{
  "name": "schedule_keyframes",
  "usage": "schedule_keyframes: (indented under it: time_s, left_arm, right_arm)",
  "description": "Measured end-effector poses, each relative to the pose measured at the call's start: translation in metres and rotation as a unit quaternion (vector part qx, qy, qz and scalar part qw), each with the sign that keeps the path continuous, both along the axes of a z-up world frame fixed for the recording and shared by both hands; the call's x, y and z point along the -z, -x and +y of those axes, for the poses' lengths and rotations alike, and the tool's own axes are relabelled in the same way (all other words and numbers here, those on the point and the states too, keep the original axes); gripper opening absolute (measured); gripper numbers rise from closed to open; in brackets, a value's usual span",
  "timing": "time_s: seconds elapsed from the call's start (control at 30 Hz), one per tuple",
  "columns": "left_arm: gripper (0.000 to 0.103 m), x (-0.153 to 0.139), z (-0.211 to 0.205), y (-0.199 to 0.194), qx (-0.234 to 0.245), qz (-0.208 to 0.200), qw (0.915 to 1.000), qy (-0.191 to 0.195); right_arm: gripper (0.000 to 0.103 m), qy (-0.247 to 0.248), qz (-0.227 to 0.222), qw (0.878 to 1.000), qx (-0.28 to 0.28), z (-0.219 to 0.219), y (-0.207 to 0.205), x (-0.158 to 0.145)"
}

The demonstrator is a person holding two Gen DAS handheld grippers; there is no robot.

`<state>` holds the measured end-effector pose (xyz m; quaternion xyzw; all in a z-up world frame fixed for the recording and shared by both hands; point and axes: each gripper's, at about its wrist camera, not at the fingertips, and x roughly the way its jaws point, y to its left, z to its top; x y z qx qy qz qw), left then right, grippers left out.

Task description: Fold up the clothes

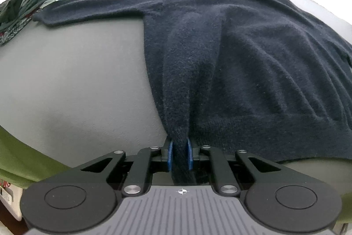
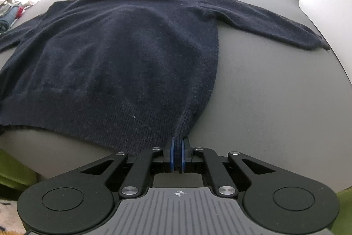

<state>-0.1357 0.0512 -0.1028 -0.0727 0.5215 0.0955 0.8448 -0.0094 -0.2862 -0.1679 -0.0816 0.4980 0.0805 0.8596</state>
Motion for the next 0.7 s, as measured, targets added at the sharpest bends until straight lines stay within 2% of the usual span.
schedule_keyframes:
  time_s: [0.27, 0.33, 0.4, 0.43, 0.47, 0.53, 0.63, 0.7]
  left_arm:
    - [0.027, 0.000, 0.009, 0.000, -0.015, 0.016, 0.9997, 0.012]
    - [0.029, -0.004, 0.009, 0.003, -0.016, 0.018, 0.9997, 0.004]
    - [0.033, -0.009, 0.007, 0.005, -0.016, 0.011, 0.9997, -0.013]
    - [0.038, -0.015, 0.004, 0.008, -0.016, 0.000, 0.9994, -0.031]
    - [0.049, -0.020, 0.003, 0.010, -0.015, -0.011, 0.9989, -0.043]
    - [0.061, -0.027, 0.001, 0.012, -0.006, -0.028, 0.9983, -0.050]
    - [0.062, -0.030, -0.003, 0.010, 0.011, -0.037, 0.9983, -0.044]
    - [0.064, -0.028, -0.009, 0.008, 0.029, -0.034, 0.9981, -0.043]
  right_arm:
    - [0.010, -0.013, -0.001, 1.000, 0.008, -0.004, -0.001, 0.000]
    - [0.013, -0.019, -0.003, 1.000, 0.012, -0.005, -0.001, -0.002]
    - [0.013, -0.019, -0.029, 0.999, 0.021, -0.006, 0.007, -0.011]
    - [0.013, -0.016, -0.042, 0.999, 0.024, -0.006, 0.010, -0.016]
    - [0.013, -0.013, -0.054, 0.998, 0.026, -0.005, 0.013, -0.020]
    - [0.016, -0.019, -0.062, 0.997, 0.031, -0.007, 0.014, -0.025]
    - [0.023, -0.036, -0.078, 0.995, 0.044, -0.011, 0.017, -0.035]
    - [0.029, -0.040, -0.072, 0.996, 0.045, -0.010, 0.016, -0.034]
